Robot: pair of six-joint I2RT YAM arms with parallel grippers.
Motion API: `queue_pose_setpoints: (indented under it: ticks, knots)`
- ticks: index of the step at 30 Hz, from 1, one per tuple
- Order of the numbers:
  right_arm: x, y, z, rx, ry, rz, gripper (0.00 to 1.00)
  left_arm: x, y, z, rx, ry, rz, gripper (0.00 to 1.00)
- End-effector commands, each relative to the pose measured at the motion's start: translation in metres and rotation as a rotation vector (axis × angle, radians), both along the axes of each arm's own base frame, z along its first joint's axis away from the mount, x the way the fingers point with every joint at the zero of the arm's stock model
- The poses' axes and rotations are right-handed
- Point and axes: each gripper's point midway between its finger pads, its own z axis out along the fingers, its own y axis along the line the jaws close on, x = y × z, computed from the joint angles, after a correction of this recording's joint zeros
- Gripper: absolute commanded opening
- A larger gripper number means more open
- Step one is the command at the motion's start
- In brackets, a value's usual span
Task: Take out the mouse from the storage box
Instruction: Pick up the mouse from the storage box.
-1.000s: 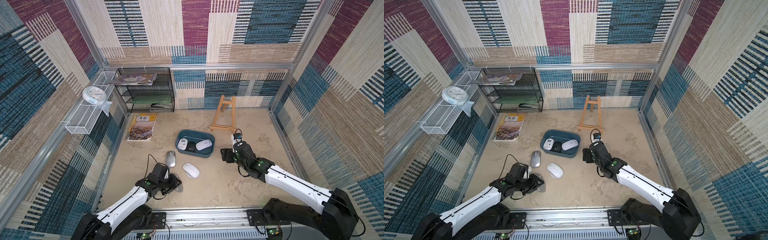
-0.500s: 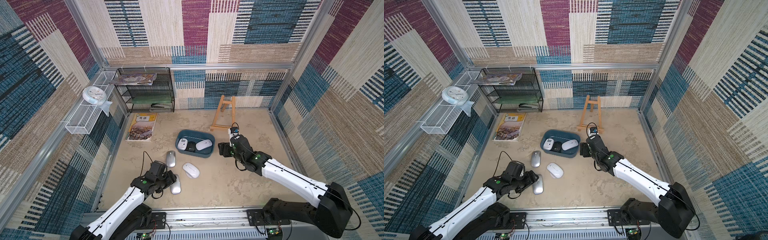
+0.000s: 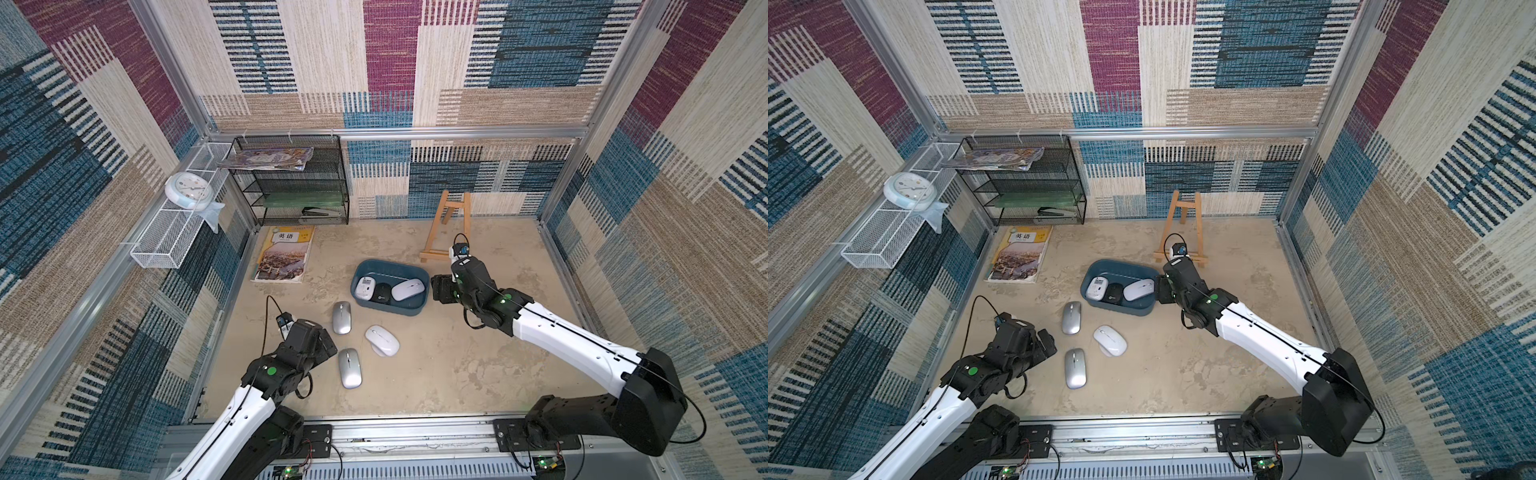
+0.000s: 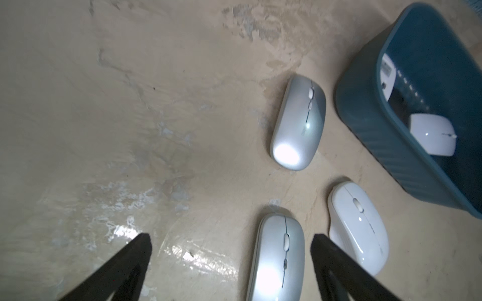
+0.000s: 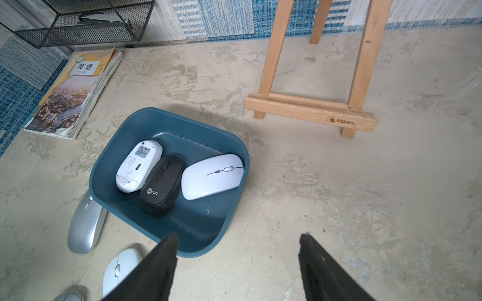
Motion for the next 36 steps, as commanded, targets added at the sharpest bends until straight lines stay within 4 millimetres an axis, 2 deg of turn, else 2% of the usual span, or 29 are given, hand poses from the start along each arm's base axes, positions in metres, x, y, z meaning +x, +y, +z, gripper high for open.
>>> queue_pose_setpoints:
  ticks: [1, 4, 10, 14, 16, 17, 19, 21, 23, 27, 29, 32, 36]
  knots:
    - [0.002, 0.008, -0.007, -0.017, 0.045, 0.022, 0.77, 0.007, 0.024, 0.019, 0.128, -0.103, 0.046, 0.99]
    - [0.009, 0.02, -0.013, -0.027, 0.079, 0.046, 0.76, 0.013, 0.027, 0.03, 0.152, -0.182, 0.035, 0.99]
    - [0.025, 0.053, -0.032, -0.078, 0.16, 0.104, 0.76, 0.019, 0.021, 0.024, 0.161, -0.265, -0.029, 0.99]
    - [0.031, 0.077, -0.056, -0.19, 0.223, 0.183, 0.76, 0.021, 0.018, 0.03, 0.158, -0.302, -0.056, 0.99]
    - [0.026, 0.092, -0.067, -0.29, 0.247, 0.301, 0.76, 0.019, 0.02, 0.029, 0.161, -0.3, -0.044, 0.99]
    - [0.024, 0.094, -0.074, -0.369, 0.264, 0.353, 0.76, 0.019, 0.021, 0.028, 0.16, -0.299, -0.04, 0.99]
    - [0.03, 0.085, -0.079, -0.507, 0.254, 0.354, 0.76, 0.019, 0.021, 0.029, 0.159, -0.301, -0.037, 0.99]
    - [0.034, 0.08, -0.08, -0.557, 0.251, 0.371, 0.77, 0.019, 0.02, 0.028, 0.156, -0.303, -0.037, 0.99]
    - [0.038, 0.081, -0.078, -0.545, 0.249, 0.343, 0.77, 0.02, 0.02, 0.027, 0.157, -0.298, -0.034, 0.99]
    - [0.045, 0.098, -0.08, -0.421, 0.328, 0.242, 0.77, 0.02, 0.021, 0.028, 0.158, -0.293, -0.03, 0.99]
    - [0.05, 0.097, -0.086, -0.36, 0.393, 0.088, 0.77, 0.019, 0.022, 0.027, 0.161, -0.289, -0.026, 0.99]
    - [0.047, 0.097, -0.097, -0.289, 0.495, -0.107, 0.77, 0.019, 0.022, 0.027, 0.16, -0.289, -0.024, 0.99]
    - [0.043, 0.093, -0.104, -0.205, 0.522, -0.344, 0.81, 0.019, 0.022, 0.027, 0.158, -0.288, -0.027, 0.99]
